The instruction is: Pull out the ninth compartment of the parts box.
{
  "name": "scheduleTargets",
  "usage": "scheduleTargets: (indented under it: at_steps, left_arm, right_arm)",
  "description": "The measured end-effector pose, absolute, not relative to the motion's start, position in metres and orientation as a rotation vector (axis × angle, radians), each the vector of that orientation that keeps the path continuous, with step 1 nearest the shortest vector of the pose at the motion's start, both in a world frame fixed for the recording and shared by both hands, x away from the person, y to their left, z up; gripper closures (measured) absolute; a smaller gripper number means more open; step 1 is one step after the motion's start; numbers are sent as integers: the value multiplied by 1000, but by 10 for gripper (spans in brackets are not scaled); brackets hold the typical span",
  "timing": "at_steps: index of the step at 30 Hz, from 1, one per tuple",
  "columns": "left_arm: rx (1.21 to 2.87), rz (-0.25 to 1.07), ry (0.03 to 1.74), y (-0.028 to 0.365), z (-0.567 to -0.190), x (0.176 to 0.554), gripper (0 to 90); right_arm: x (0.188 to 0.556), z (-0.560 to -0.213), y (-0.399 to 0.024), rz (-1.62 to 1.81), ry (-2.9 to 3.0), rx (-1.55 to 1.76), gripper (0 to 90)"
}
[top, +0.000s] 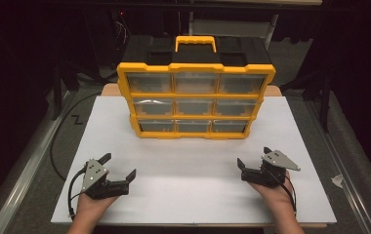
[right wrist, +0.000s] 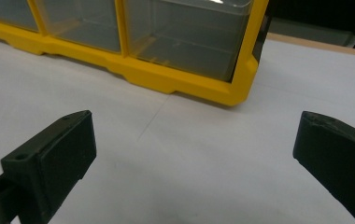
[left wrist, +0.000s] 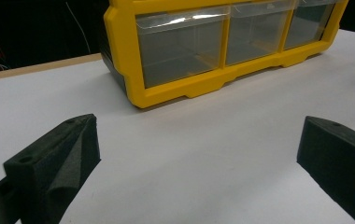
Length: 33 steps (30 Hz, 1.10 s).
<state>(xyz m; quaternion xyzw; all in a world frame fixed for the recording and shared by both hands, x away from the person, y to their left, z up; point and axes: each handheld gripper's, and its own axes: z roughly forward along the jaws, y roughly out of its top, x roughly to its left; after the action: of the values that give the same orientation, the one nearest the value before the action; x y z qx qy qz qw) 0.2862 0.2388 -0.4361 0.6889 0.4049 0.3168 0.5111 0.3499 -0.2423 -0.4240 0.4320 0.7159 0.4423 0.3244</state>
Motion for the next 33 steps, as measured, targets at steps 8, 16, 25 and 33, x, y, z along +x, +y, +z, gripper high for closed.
scheduleTargets:
  at_steps: [8,16,25,33]
  left_arm:
    - [1662,766,976,238,-438,287,2]
    - [1660,769,975,238,-438,286,2]
    - [1645,770,962,236,-438,286,1]
    - [1673,777,966,233,-439,286,2]
  right_arm:
    - [363,-427,-237,1126,1883,1137,9]
    - [376,-427,-231,1101,1869,1115,10]
    - [403,-429,-227,1043,1878,1132,10]
    - [400,-426,-228,1028,1868,1117,9]
